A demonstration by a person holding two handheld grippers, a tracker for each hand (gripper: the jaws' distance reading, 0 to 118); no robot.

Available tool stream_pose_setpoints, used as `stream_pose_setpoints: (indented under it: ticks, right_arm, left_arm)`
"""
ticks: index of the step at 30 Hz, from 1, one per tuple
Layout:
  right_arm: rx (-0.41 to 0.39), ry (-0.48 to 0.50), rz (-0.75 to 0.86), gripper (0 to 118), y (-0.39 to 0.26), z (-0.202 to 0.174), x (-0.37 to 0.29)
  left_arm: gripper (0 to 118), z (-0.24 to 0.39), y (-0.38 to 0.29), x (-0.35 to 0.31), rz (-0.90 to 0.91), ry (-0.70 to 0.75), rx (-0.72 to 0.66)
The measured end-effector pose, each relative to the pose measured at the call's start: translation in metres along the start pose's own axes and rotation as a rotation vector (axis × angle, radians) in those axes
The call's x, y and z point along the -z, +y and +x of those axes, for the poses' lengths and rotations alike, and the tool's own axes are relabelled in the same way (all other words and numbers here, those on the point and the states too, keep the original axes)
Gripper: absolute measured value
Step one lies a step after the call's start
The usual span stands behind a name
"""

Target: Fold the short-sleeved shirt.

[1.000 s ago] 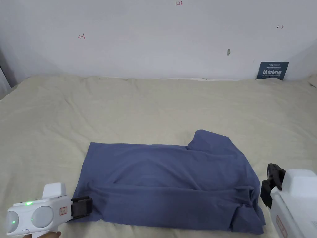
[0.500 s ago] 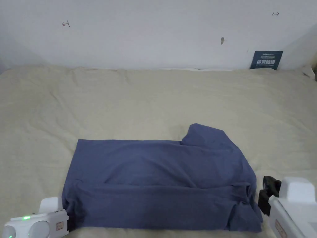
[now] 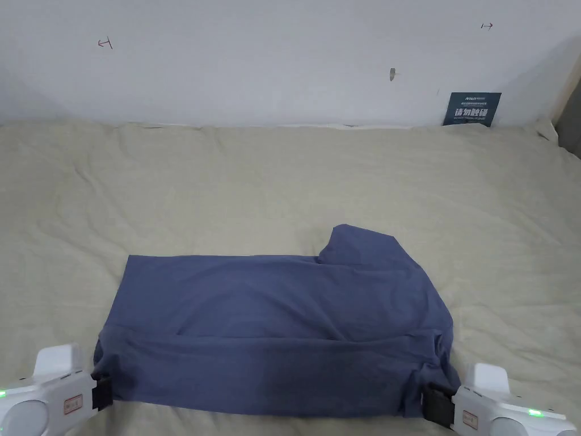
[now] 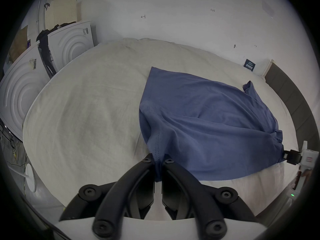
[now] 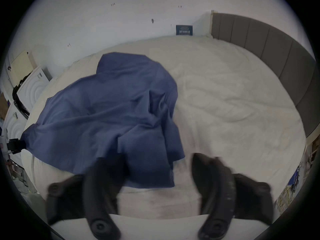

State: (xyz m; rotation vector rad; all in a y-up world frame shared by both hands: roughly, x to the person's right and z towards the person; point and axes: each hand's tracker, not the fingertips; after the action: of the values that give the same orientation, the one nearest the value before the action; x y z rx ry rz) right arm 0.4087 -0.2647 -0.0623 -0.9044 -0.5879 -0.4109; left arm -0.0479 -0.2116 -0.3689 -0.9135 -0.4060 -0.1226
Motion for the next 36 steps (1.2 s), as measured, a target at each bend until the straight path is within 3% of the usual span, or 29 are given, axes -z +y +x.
stream_pose_setpoints:
  ticks: [2, 5, 13, 20, 29, 33, 35, 36]
  right_arm:
    - [0.02, 0.06, -0.025, 39, -0.002, 0.0, 0.003]
    - [0.004, 0.076, 0.004, 15, -0.003, 0.003, -0.002]
    - [0.011, 0.088, 0.111, 15, -0.004, 0.017, -0.055]
    - [-0.01, 0.092, 0.099, 15, -0.041, 0.031, -0.092]
    - [0.014, 0.047, -0.057, 15, -0.092, 0.035, -0.053]
    - [0.052, 0.04, -0.042, 16, -0.091, 0.033, -0.059]
    - [0.043, 0.035, -0.028, 25, -0.085, 0.028, -0.069]
    - [0.029, 0.023, -0.007, 38, -0.079, 0.025, -0.077]
  left_arm:
    - [7, 0.0, -0.002, 0.003, -0.011, 0.005, -0.006]
    - [7, -0.002, -0.006, 0.005, -0.019, 0.009, -0.017]
    - [7, -0.02, -0.016, -0.014, -0.017, -0.014, -0.12]
    - [7, -0.028, -0.059, -0.052, -0.039, -0.045, -0.128]
    - [7, -0.027, -0.106, -0.013, -0.174, 0.03, -0.095]
    - [8, -0.024, -0.099, -0.017, -0.17, 0.046, -0.121]
    - [34, -0.021, -0.095, -0.024, -0.172, 0.066, -0.104]
    - [59, -0.019, -0.092, -0.028, -0.169, 0.094, -0.093]
